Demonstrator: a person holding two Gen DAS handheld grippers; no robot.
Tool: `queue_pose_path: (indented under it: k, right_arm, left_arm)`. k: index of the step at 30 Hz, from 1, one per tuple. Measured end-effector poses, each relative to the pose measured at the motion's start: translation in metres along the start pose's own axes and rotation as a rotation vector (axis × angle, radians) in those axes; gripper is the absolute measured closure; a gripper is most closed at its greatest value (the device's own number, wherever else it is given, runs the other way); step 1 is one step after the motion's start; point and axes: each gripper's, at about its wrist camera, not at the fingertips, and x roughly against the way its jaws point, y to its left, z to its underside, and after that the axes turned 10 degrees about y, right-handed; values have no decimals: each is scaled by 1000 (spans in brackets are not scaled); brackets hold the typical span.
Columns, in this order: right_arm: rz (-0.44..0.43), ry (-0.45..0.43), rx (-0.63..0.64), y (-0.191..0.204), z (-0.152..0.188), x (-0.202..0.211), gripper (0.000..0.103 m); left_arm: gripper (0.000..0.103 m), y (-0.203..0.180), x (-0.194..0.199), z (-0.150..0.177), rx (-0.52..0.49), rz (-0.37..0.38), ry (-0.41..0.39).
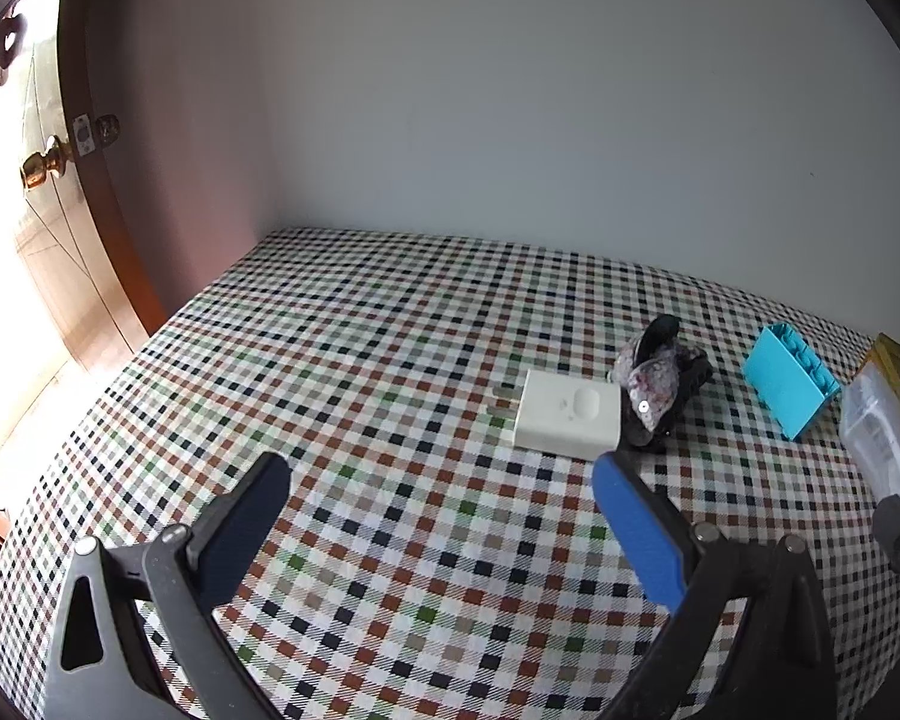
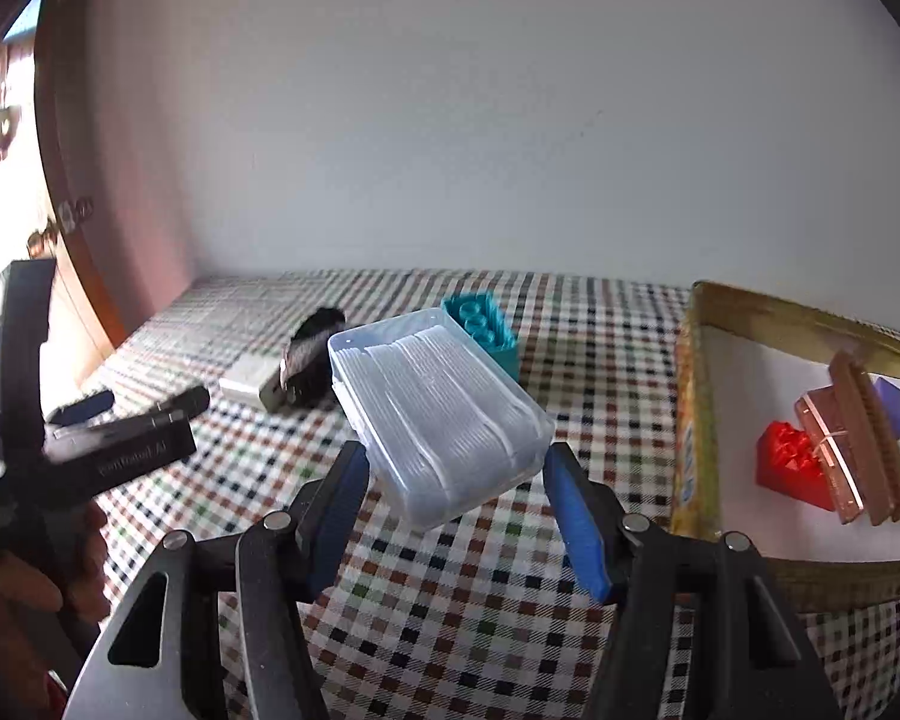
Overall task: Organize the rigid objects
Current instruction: 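Grasp the clear plastic box with the right gripper and lift it, then grasp the white charger with the left gripper and lift it while the right gripper holds the box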
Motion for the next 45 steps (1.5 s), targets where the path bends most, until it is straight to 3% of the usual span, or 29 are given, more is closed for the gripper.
queue_pose_path:
  k: [8,14,20,29,32,37,40,45]
  right_arm:
    - [-6,-90,-24,-9,5,19,41]
    - [0,-158,-3,-15,15,34,41]
    - [-17,-171,-16,-17,17,39,40]
    - [-57,-181,-41,-30,11,45,40]
    - [-56,-178,-43,-32,10,37,40]
    - [-63,-167,-52,-35,9,28,40]
    - [-62,-163,-48,-34,8,24,40]
    - [-50,-174,-39,-32,9,24,40]
  left_arm:
    - [1,0,-7,0,-26,42,23]
    - [1,11,-17,-3,27,77,46]
    - [1,-3,-24,-10,-41,107,35]
    - [2,-31,-68,-45,-94,24,119]
    - [7,-40,-86,-53,-125,-19,167]
    - [15,-22,-101,-65,-30,84,189]
    - [36,-15,-103,-69,-25,78,173]
    - [36,1,-94,-67,-1,142,158]
